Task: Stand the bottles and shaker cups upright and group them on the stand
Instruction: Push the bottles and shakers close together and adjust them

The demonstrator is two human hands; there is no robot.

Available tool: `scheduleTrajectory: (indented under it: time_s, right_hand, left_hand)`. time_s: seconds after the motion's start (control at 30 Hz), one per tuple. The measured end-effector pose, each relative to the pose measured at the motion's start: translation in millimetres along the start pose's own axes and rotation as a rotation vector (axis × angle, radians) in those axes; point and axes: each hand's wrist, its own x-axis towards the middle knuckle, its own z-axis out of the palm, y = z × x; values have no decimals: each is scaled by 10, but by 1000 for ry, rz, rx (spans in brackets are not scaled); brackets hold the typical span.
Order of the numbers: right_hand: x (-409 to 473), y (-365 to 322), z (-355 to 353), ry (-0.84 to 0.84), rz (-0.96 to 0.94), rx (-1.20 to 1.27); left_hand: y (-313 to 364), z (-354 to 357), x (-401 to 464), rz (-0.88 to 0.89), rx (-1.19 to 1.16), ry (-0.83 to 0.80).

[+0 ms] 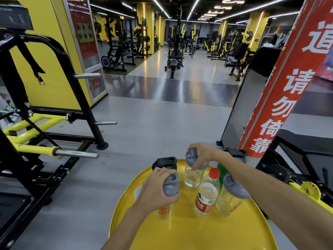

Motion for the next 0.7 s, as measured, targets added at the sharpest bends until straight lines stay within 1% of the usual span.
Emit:
scheduleTrajectory:
  time_s: [0.33,0.7]
  right_hand:
    - [-49,117,-55,-5,31,-27]
    - [-87,252,-103,-26,15,-95]
  left_hand:
    - [5,-7,-4,-5,-7,0]
    - [5,-5,-1,-14,-4,-11]
